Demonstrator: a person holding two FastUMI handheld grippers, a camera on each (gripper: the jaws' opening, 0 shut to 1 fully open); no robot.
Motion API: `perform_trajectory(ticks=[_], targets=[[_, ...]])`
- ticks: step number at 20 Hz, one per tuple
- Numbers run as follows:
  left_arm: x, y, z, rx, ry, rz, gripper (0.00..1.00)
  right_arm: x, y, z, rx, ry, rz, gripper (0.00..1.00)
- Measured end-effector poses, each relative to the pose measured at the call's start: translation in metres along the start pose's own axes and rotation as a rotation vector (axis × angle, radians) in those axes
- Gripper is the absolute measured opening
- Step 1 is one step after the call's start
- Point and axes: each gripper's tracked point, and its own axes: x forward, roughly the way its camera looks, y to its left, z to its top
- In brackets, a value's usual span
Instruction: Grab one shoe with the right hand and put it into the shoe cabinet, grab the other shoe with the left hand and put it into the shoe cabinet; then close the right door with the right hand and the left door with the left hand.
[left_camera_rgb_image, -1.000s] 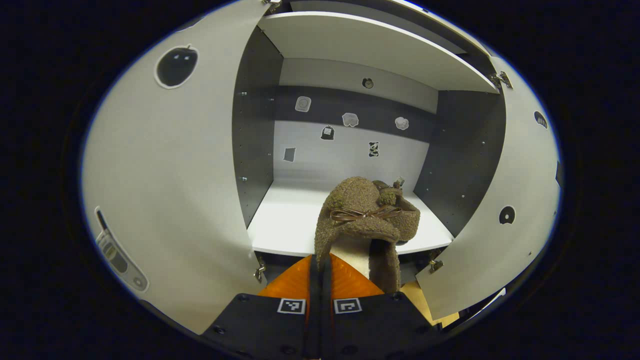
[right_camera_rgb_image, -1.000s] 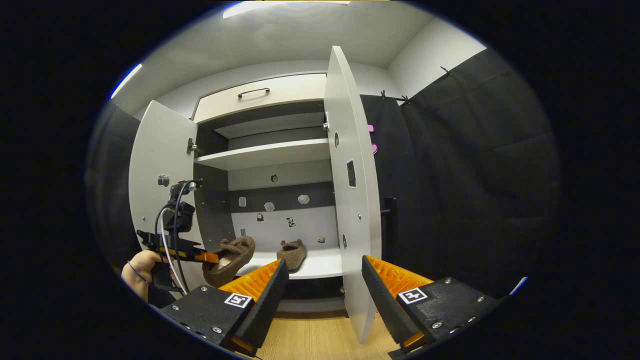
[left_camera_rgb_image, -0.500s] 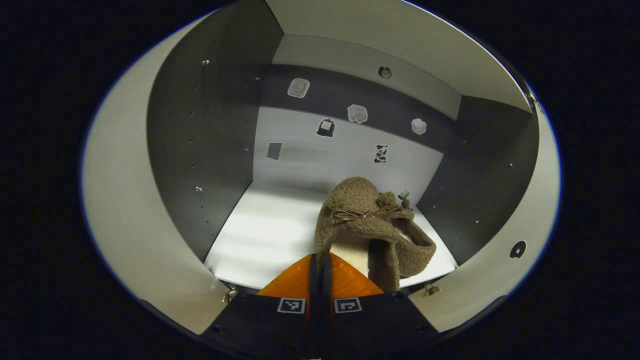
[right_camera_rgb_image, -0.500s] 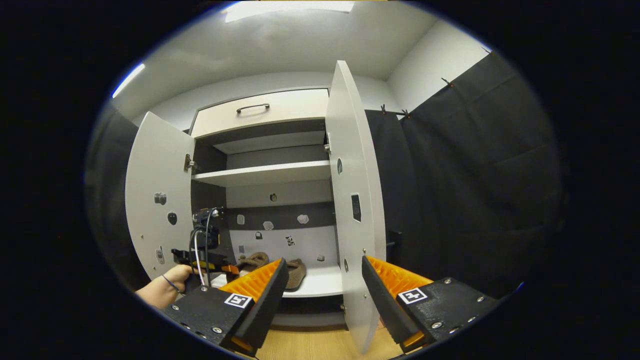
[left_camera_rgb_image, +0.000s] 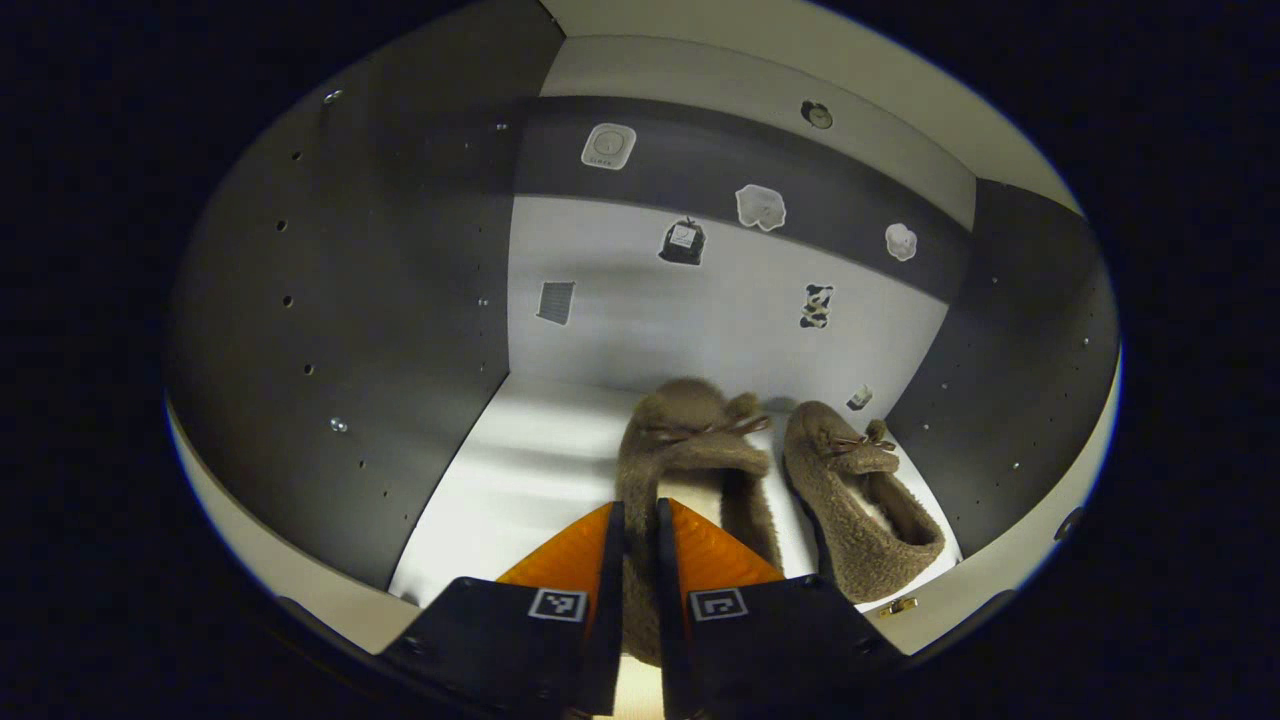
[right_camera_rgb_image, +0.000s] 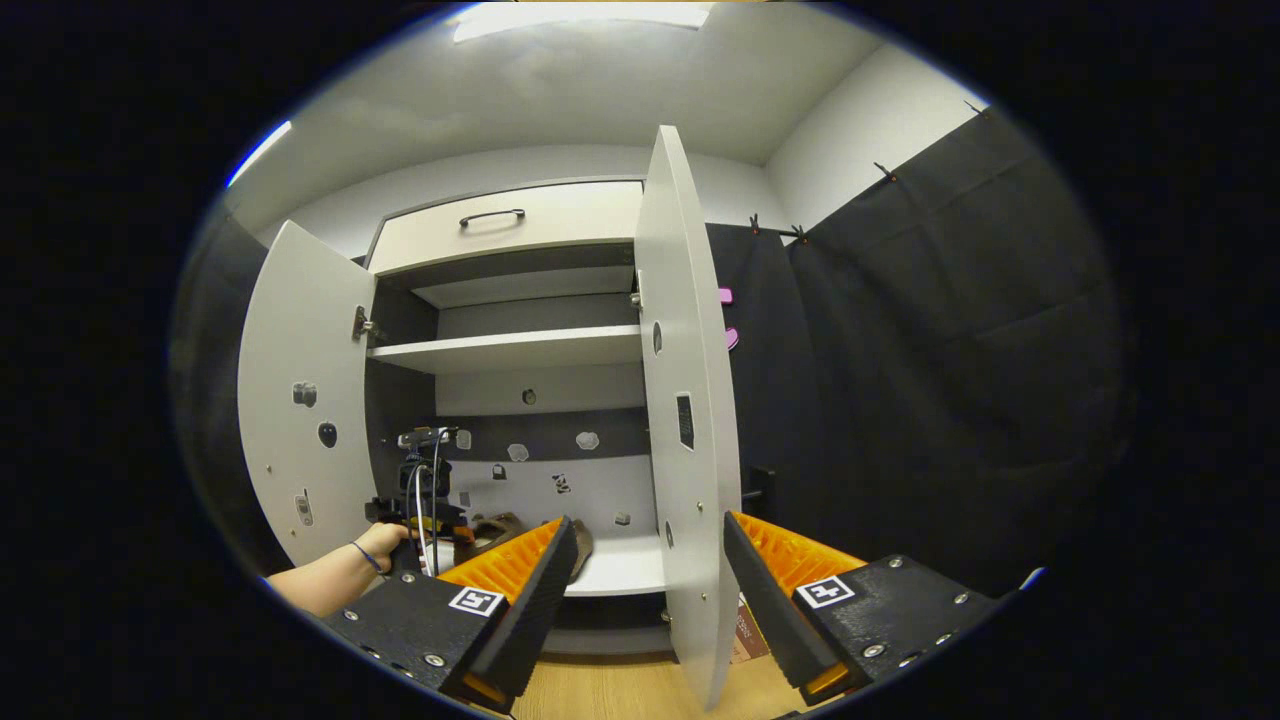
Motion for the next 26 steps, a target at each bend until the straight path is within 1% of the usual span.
perform_trajectory(ticks=[1,2,3,4,6,7,8,11,14,15,16,17,18,20,23,25,26], targets=[[-0.01,0.004,0.006,0.009,-0.027,0.008,0.25,-0.002,-0.001,-0.002,-0.001,0.004,0.0,0.91],[-0.022,0.002,0.013,0.017,-0.048,-0.008,0.19,-0.004,-0.001,-0.005,-0.001,0.009,-0.001,0.91],[-0.033,-0.001,0.017,0.024,-0.071,-0.016,0.32,-0.006,-0.001,-0.007,-0.001,0.01,-0.001,0.91],[-0.05,-0.007,0.022,0.031,-0.099,-0.038,0.4,-0.009,-0.001,-0.008,-0.002,0.011,-0.003,0.91],[-0.077,-0.012,0.031,0.041,-0.151,-0.063,0.4,-0.015,-0.004,-0.011,-0.003,0.017,-0.006,0.91],[-0.094,-0.016,0.032,0.049,-0.173,-0.071,0.47,-0.017,-0.006,-0.013,-0.006,0.022,-0.008,0.91],[-0.11,-0.018,0.035,0.064,-0.195,-0.081,0.62,-0.02,-0.009,-0.015,-0.01,0.025,-0.01,0.91],[-0.152,-0.022,0.038,0.088,-0.256,-0.075,0.61,-0.027,-0.019,-0.02,-0.016,0.025,-0.018,0.91],[-0.2,-0.032,0.039,0.087,-0.314,-0.102,0.76,-0.028,-0.037,-0.03,-0.017,0.048,-0.019,0.91],[-0.213,-0.033,0.038,0.089,-0.331,-0.098,0.76,-0.024,-0.048,-0.033,-0.023,0.058,-0.029,0.91],[-0.226,-0.032,0.038,0.097,-0.347,-0.092,0.71,-0.021,-0.058,-0.038,-0.029,0.073,-0.036,0.91],[-0.24,-0.032,0.034,0.104,-0.363,-0.09,0.71,-0.019,-0.066,-0.042,-0.031,0.083,-0.042,0.91],[-0.255,-0.032,0.032,0.101,-0.38,-0.088,0.83,-0.016,-0.076,-0.047,-0.03,0.092,-0.047,0.91],[-0.28,-0.031,0.024,0.087,-0.396,-0.081,0.88,-0.011,-0.097,-0.062,-0.035,0.127,-0.063,0.91],[-0.312,-0.022,0.01,0.083,-0.426,-0.047,0.88,-0.003,-0.126,-0.088,-0.058,0.162,-0.079,0.91],[-0.331,-0.016,-0.003,0.067,-0.436,-0.038,0.88,0.008,-0.141,-0.108,-0.063,0.188,-0.08,0.91],[-0.339,-0.013,-0.008,0.06,-0.445,-0.041,0.91,0.014,-0.147,-0.116,-0.057,0.189,-0.08,0.91]])
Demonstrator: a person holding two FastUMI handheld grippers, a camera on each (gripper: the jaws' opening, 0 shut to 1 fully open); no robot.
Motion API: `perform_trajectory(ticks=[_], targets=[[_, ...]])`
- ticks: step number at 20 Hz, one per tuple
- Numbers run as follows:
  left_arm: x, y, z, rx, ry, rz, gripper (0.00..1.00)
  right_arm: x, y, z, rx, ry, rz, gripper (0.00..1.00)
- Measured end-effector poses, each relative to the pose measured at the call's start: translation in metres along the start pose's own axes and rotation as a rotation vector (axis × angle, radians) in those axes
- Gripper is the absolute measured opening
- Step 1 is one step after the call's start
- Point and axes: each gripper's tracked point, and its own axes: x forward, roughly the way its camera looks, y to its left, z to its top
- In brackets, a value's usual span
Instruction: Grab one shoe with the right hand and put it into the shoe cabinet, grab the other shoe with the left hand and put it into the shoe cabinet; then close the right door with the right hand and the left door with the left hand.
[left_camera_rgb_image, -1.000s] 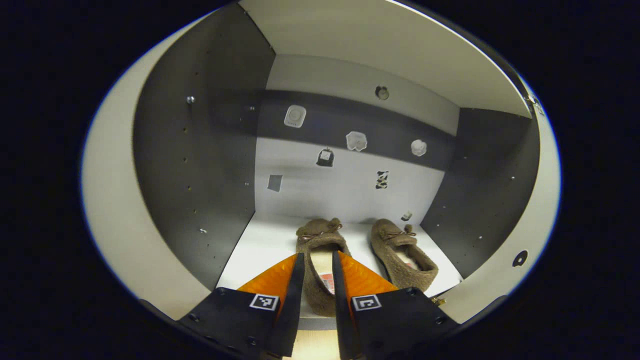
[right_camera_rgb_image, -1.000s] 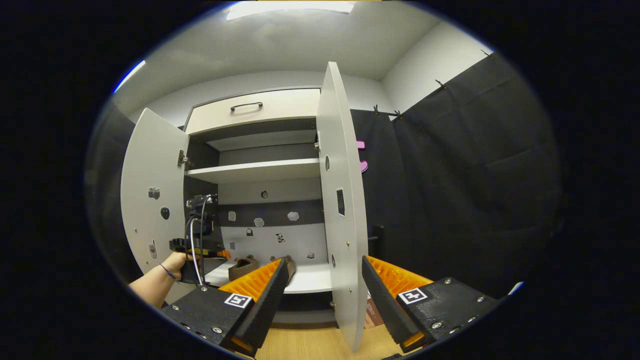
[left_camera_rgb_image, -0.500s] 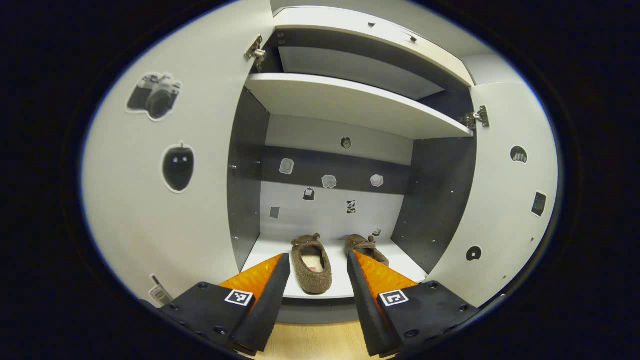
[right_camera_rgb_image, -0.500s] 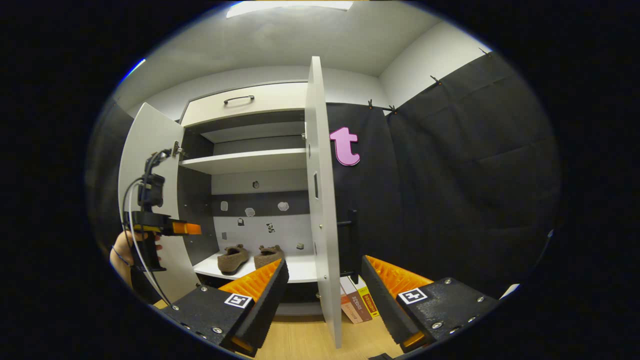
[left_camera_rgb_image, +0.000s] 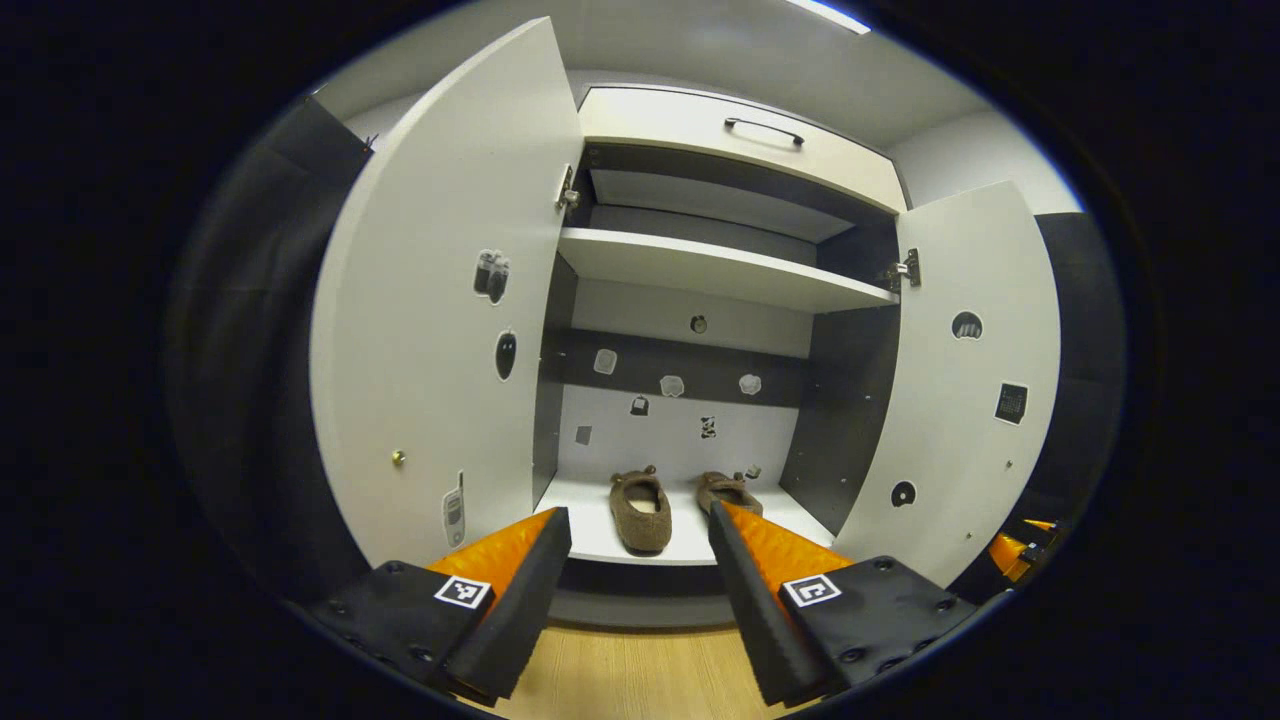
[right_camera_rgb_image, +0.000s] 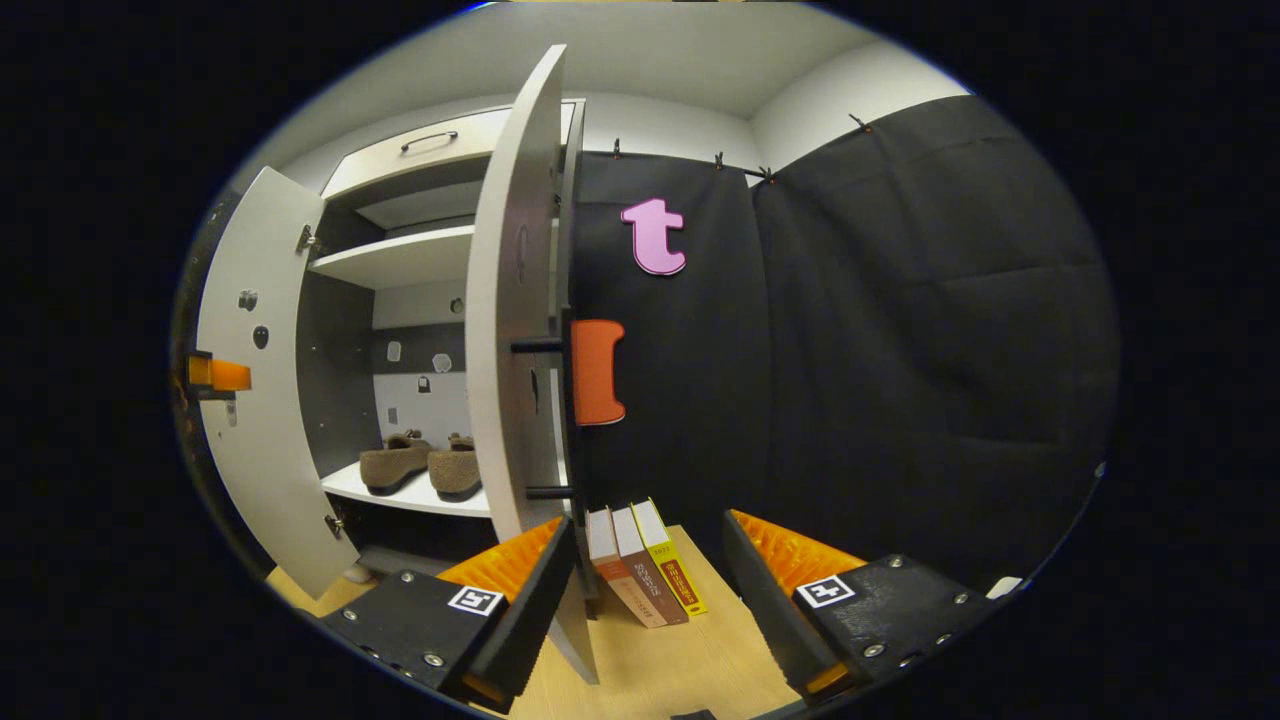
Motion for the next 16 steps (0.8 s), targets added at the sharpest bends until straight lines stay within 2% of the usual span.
perform_trajectory(ticks=[1,2,3,4,5,7,9,11,12,16], targets=[[-0.009,0.005,-0.001,-0.009,-0.01,0.009,0.91,0.009,-0.003,-0.005,0.002,0.003,0.006,0.91],[-0.019,0.012,-0.003,-0.015,-0.014,0.026,0.99,0.017,-0.006,-0.012,-0.002,0.005,0.008,0.91],[-0.029,0.022,-0.005,-0.016,-0.015,0.051,0.95,0.024,-0.009,-0.02,-0.008,0.01,0.009,0.91],[-0.039,0.03,-0.007,-0.015,-0.022,0.071,1.0,0.031,-0.008,-0.025,-0.012,0.011,0.022,0.91],[-0.046,0.037,-0.007,-0.011,-0.029,0.091,0.94,0.037,-0.006,-0.03,-0.011,0.017,0.033,0.91],[-0.063,0.051,-0.008,0.005,-0.04,0.131,0.99,0.043,0.004,-0.037,0.0,0.024,0.078,0.92],[-0.075,0.062,-0.006,0.03,-0.071,0.163,0.97,0.046,0.015,-0.04,0.016,0.018,0.125,0.92],[-0.084,0.074,-0.009,0.042,-0.078,0.201,0.96,0.047,0.016,-0.042,0.019,0.012,0.135,0.92],[-0.089,0.076,-0.009,0.047,-0.081,0.209,0.94,0.046,0.017,-0.042,0.024,0.01,0.142,0.92],[-0.103,0.089,-0.014,0.04,-0.068,0.22,0.97,0.041,0.027,-0.041,0.022,0.009,0.162,0.9]])
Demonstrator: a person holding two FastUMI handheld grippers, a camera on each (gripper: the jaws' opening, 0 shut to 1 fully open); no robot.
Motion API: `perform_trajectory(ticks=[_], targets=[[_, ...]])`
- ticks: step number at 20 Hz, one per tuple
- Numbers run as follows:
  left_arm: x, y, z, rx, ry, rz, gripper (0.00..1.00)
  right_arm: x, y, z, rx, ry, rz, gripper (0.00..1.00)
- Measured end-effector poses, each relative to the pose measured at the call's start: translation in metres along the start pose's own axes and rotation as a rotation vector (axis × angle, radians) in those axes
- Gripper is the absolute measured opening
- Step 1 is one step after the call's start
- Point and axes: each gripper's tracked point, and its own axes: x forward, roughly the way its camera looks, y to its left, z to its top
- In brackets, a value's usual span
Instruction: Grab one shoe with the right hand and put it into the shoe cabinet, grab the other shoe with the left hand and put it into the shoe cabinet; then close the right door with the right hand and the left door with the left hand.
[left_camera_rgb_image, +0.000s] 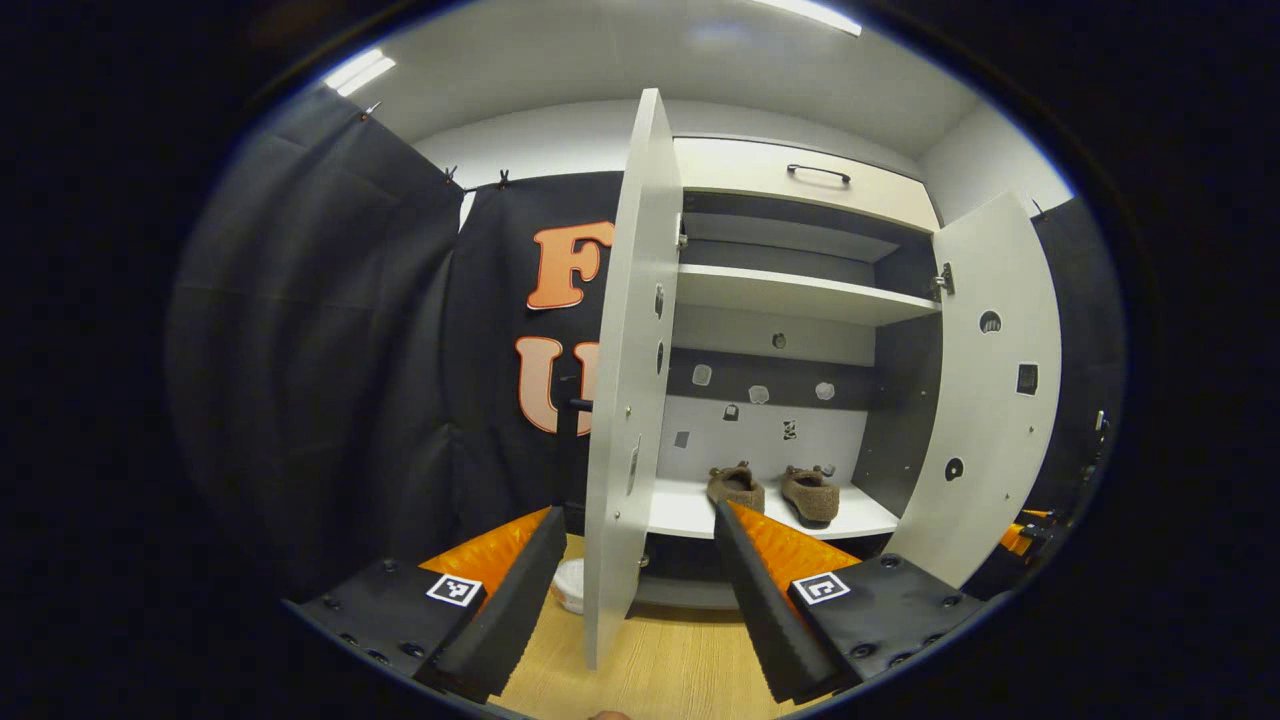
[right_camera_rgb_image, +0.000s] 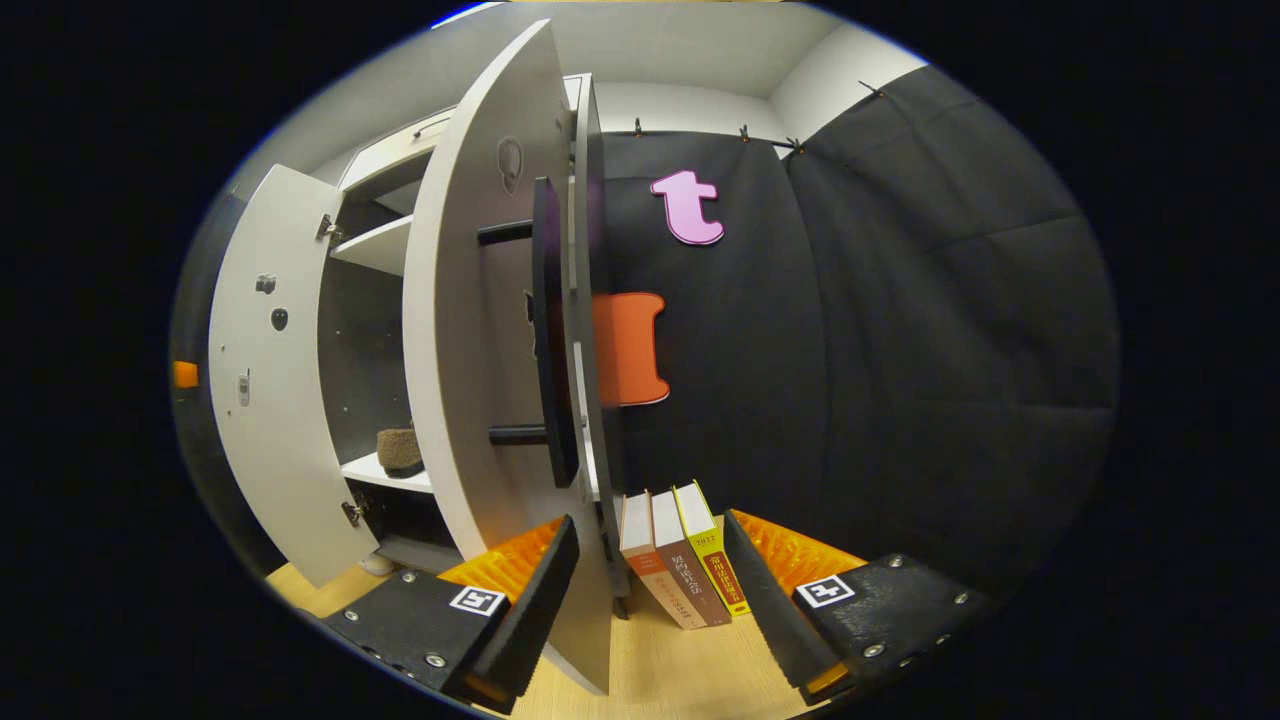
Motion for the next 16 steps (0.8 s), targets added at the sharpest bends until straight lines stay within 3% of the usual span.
perform_trajectory(ticks=[3,4,5,16], targets=[[-0.001,0.009,0.001,0.008,-0.004,0.002,0.97,0.001,0.027,0.0,-0.03,-0.014,0.03,0.89],[-0.001,0.012,0.002,0.013,-0.008,0.002,0.97,0.003,0.04,-0.003,-0.019,-0.011,0.053,0.98],[0.0,0.02,0.003,0.015,-0.01,0.007,0.97,0.003,0.05,-0.004,-0.005,-0.01,0.068,0.89],[0.007,0.083,0.007,0.048,-0.039,0.035,0.97,0.03,0.123,-0.01,0.005,-0.018,0.1,0.89]])
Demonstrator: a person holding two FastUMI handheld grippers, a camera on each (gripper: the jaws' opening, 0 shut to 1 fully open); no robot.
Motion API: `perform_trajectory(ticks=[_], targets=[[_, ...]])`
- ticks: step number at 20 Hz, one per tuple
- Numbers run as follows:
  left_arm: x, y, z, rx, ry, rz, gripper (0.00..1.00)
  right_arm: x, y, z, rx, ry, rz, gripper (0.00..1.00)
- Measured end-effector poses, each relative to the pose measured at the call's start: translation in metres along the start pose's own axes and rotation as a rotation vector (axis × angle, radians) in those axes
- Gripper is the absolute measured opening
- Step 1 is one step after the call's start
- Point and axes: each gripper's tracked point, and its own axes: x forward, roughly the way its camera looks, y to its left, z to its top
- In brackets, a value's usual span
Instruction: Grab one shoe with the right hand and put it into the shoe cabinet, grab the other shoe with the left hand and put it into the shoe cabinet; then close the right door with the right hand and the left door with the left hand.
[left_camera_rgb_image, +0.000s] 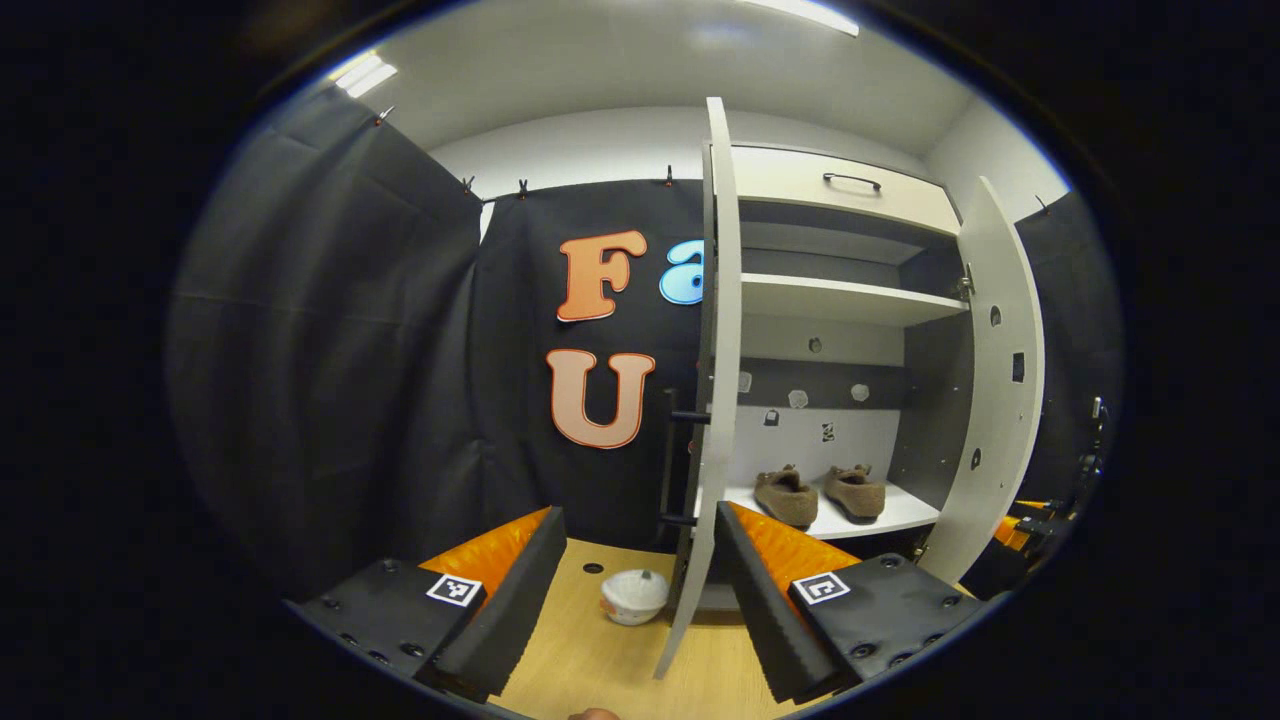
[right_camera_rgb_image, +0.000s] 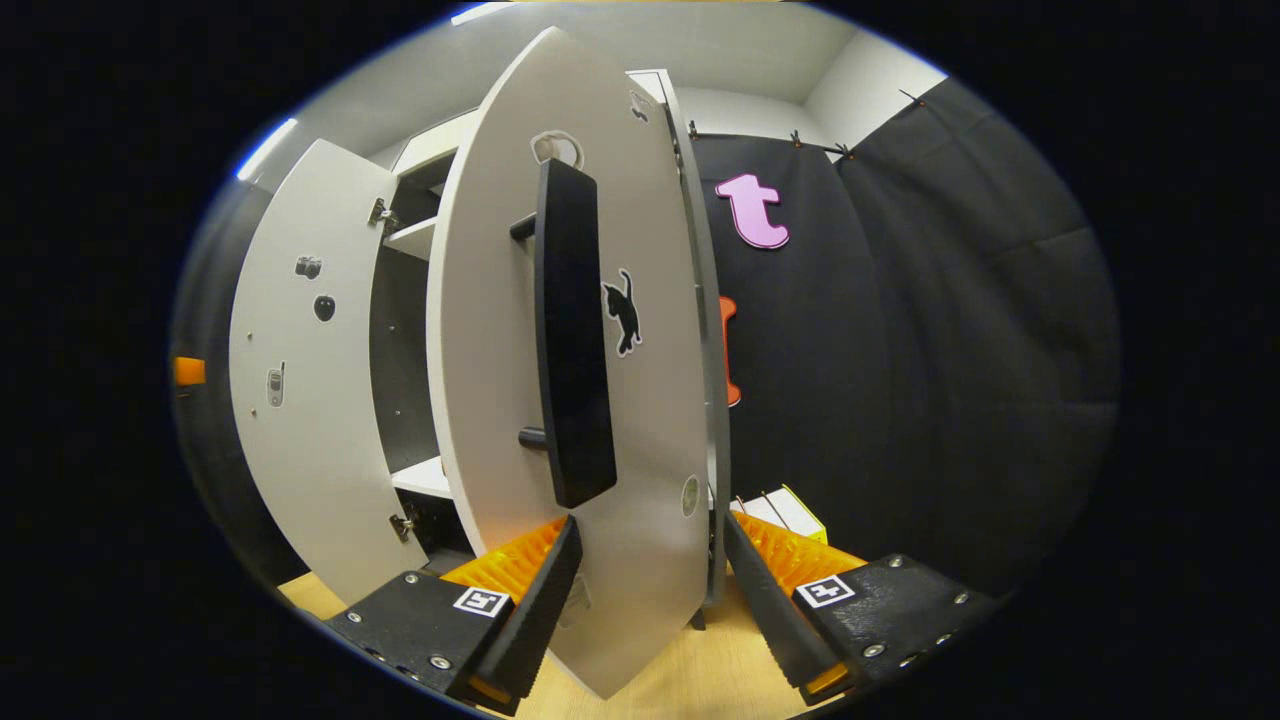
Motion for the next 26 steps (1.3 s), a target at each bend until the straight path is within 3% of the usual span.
perform_trajectory(ticks=[5,6,7,8,13,26], targets=[[0.014,0.029,-0.008,-0.003,0.003,0.011,0.97,0.021,0.039,-0.01,0.006,0.017,0.032,0.89],[0.015,0.032,-0.012,-0.008,0.009,0.009,0.97,0.025,0.048,-0.015,-0.004,0.029,0.039,0.98],[0.018,0.036,-0.016,-0.012,0.012,0.008,0.97,0.028,0.053,-0.017,-0.019,0.03,0.027,0.98],[0.021,0.041,-0.018,-0.012,0.013,0.009,0.97,0.03,0.056,-0.017,-0.033,0.024,0.016,0.92],[0.032,0.061,-0.044,-0.001,0.035,0.021,0.97,0.027,0.074,-0.018,-0.025,0.03,0.016,0.91],[0.095,0.034,-0.11,-0.032,0.085,-0.102,0.95,0.008,0.077,0.015,-0.027,-0.018,0.002,0.91]])
